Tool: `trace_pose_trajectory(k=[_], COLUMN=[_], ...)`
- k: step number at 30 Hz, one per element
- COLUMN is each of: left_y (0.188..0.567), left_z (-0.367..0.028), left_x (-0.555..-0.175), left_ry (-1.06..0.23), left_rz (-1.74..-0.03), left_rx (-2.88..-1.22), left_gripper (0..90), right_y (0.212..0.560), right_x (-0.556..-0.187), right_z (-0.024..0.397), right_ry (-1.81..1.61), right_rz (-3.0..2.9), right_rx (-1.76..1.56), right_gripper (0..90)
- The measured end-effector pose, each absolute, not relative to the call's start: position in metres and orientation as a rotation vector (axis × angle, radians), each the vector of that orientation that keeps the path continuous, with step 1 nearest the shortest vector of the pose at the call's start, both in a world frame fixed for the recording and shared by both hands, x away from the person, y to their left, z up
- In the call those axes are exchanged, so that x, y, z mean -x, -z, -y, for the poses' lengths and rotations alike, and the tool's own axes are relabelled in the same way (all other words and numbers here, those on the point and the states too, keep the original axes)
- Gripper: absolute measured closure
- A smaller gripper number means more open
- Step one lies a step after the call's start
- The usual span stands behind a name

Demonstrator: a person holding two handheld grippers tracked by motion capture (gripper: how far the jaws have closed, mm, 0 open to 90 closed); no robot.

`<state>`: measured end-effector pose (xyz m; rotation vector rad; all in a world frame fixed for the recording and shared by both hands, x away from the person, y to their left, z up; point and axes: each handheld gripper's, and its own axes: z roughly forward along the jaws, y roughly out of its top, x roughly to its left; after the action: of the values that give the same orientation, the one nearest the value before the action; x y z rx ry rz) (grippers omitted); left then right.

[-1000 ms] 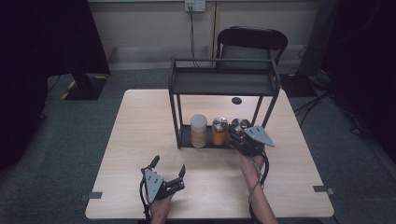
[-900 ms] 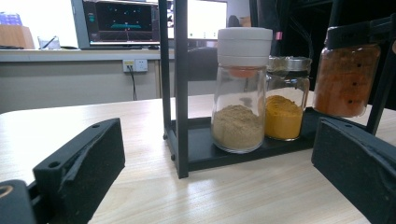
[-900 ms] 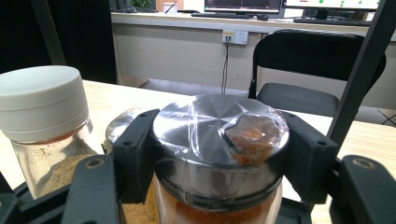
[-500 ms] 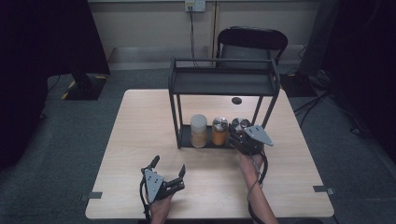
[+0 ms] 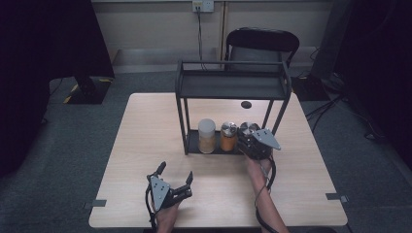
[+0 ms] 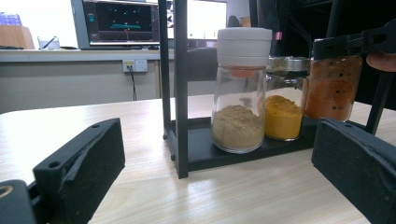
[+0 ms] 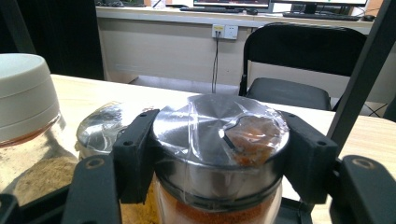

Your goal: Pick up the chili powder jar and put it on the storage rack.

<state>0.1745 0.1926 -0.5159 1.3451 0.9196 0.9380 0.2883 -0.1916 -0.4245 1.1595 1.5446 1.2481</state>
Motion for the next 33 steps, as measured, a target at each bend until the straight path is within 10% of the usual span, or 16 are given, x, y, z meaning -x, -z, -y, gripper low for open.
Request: trace_pose_trajectory(k=[33], left_y=[0.516], left_z=[-0.193], left_x=[-0.175], left_ry=[-0.936], left_rz=[-0.918], left_rx=[-1.346], left_gripper=[2.0], right_y=[0.437], right_x=[-0.294], right_z=[0.187], right_ry=[-1.223], right_rz=[-1.516], right_rx=[-1.203], right_gripper=[34.9])
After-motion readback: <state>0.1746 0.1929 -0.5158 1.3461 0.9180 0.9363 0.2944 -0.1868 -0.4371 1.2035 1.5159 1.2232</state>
